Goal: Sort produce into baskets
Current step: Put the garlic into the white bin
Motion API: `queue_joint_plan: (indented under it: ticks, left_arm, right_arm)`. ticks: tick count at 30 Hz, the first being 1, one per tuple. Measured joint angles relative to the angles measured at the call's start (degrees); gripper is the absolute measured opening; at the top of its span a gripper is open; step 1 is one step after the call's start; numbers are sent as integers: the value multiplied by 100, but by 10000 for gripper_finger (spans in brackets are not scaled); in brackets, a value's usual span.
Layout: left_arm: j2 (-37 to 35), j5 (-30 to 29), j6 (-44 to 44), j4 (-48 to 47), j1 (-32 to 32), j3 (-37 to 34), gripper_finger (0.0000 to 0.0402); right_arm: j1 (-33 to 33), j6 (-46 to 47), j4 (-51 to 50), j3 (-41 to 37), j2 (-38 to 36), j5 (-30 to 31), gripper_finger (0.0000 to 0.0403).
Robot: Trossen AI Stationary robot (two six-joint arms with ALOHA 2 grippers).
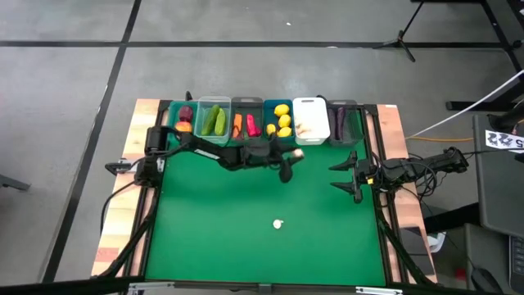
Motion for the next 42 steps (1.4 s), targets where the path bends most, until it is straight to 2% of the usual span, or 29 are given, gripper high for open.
queue_joint_plan:
  ticks: [10, 22, 36, 42]
  left_arm:
    - [5, -74, 588, -122, 598, 1052, 182]
    - [198, -109, 229, -184, 1447, 1702, 182]
    - [1797, -125, -318, -751, 1712, 3275, 182]
    - [2182, -133, -718, -1171, 1789, 3562, 182]
  right_arm:
    - [0, 0, 2, 0, 0, 0, 269]
    - [1, -2, 2, 0, 2, 23, 269]
    - [0, -2, 9, -1, 0, 151, 269]
    - [0, -2, 9, 0, 0, 151, 269]
